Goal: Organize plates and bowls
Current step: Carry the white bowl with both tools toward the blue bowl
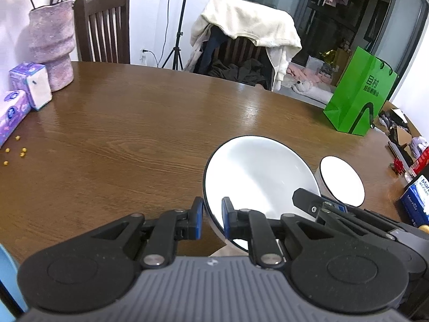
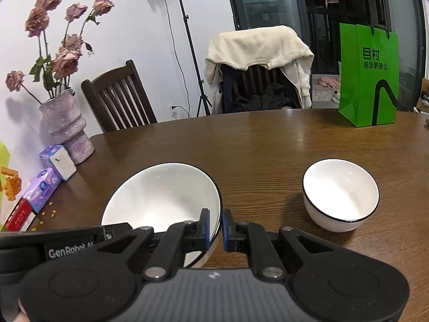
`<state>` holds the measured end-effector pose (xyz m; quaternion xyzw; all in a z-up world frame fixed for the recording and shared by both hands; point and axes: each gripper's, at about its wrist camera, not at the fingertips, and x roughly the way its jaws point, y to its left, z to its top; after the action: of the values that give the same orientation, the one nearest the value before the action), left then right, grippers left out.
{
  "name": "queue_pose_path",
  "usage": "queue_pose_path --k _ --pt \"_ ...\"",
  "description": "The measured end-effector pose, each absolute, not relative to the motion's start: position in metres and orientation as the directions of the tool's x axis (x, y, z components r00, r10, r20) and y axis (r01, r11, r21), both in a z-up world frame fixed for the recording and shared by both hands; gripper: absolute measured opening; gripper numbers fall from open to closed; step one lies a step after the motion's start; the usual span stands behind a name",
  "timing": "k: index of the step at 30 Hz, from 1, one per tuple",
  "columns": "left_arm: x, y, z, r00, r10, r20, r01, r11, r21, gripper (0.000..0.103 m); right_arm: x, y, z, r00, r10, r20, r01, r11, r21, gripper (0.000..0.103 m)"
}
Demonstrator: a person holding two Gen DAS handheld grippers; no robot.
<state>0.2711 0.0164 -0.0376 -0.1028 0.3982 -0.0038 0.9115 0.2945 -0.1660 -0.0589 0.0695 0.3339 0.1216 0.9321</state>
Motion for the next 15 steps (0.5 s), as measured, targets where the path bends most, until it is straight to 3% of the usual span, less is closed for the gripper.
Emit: queue_pose_path --k 15 --pt "0.232 0.041 -0.019 0.706 -0.062 -0.706 -0.111 0.974 -0.197 0.015 0.259 -0.142 -0.038 0.754 0.308 -0.580 -0.224 0.951 0.213 0.009"
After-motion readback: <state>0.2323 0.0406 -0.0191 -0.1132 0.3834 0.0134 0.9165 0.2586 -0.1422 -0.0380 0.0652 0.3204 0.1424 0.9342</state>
